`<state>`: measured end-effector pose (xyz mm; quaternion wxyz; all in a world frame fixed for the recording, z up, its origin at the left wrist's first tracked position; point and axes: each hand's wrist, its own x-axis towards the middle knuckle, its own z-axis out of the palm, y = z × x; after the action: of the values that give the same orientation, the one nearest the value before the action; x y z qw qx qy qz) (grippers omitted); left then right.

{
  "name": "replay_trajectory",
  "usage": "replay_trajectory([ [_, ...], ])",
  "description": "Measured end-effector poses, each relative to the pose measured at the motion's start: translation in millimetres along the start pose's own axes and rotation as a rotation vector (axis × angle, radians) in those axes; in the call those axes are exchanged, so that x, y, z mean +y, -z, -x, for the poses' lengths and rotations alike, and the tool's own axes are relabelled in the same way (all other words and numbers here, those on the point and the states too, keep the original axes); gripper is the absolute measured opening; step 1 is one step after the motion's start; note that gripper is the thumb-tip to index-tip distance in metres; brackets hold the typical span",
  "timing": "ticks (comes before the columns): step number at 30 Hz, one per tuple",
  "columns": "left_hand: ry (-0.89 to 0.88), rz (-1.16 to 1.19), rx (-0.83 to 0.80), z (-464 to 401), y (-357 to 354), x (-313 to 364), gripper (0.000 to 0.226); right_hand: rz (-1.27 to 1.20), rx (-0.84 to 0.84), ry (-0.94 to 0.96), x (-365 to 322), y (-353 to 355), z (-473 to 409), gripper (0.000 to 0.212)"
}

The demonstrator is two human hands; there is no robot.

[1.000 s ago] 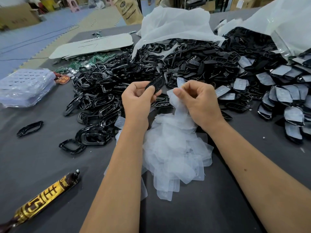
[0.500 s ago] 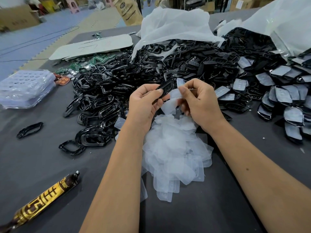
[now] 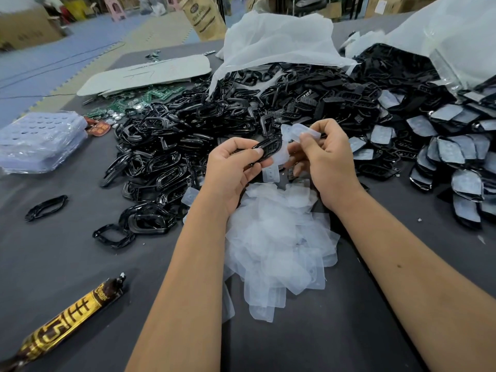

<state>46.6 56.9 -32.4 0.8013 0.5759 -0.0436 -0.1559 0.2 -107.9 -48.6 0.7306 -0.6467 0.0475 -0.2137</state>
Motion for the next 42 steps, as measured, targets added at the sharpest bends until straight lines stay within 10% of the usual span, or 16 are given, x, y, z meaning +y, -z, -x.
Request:
replay_trajectory([
  [7,-0.008,0.127,0.034,-1.1,1.3,2.2,0.019,0.403,0.163,0.198,5.2,-0.2,-1.1,0.014],
  [18,-0.059,0.277,0.205,-7.3,3.1,2.3,0.014,0.923,-0.197,0.253,11.7,-13.2,4.8,0.025],
  [31,-0.103,0.137,0.184,-10.2,3.2,-5.0,0.016,0.021,-0.017,0.025,1.7,0.4,1.1,0.01],
  [42,-0.173,-0.02,0.157,-9.5,2.0,-9.8,0.024,0.013,0.001,0.027,6.6,-0.5,-1.5,0.009],
])
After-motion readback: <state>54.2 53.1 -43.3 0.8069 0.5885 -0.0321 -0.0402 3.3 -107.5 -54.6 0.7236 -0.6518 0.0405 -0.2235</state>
